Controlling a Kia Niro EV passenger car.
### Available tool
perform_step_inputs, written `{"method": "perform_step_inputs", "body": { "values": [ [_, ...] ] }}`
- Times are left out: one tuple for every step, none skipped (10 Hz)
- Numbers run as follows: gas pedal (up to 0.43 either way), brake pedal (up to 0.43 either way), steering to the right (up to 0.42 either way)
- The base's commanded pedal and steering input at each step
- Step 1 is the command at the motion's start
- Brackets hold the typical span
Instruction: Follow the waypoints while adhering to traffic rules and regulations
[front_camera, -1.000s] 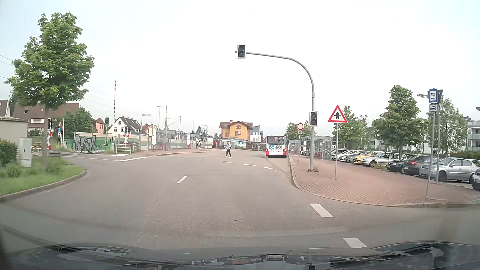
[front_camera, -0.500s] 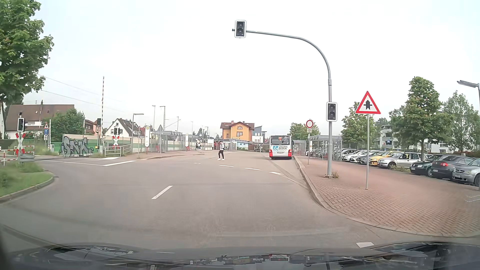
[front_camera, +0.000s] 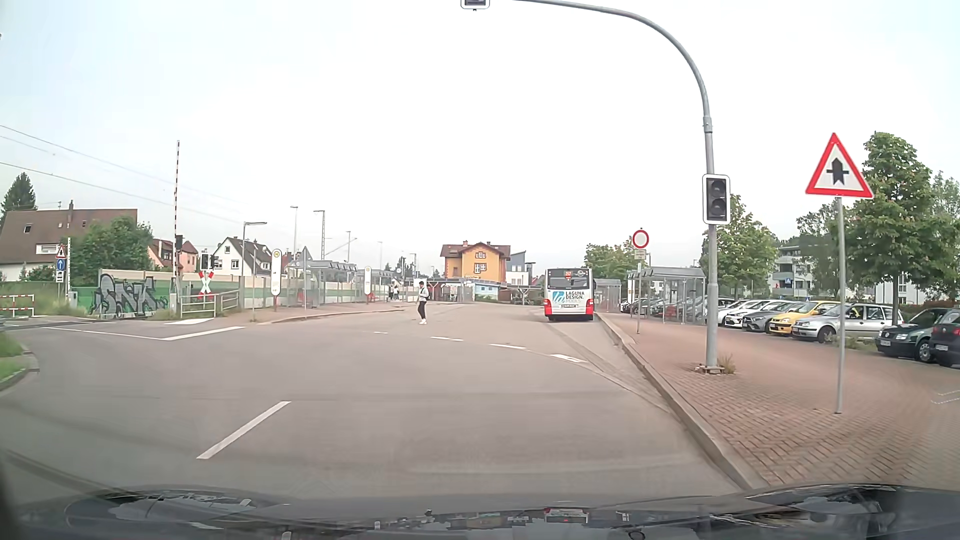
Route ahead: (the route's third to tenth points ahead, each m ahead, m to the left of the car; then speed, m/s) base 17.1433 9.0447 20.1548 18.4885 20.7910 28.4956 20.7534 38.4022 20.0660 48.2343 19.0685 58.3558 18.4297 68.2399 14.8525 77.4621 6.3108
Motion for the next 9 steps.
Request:
{"method": "perform_step_inputs", "body": {
  "values": [
    [0.000, 0.000, -0.005],
    [0.000, 0.000, -0.005],
    [0.000, 0.000, -0.005],
    [0.000, 0.000, -0.007],
    [0.000, 0.000, -0.017],
    [0.000, 0.000, -0.033],
    [0.000, 0.000, -0.055],
    [0.000, 0.000, -0.073],
    [0.000, 0.000, -0.099]
  ]
}}
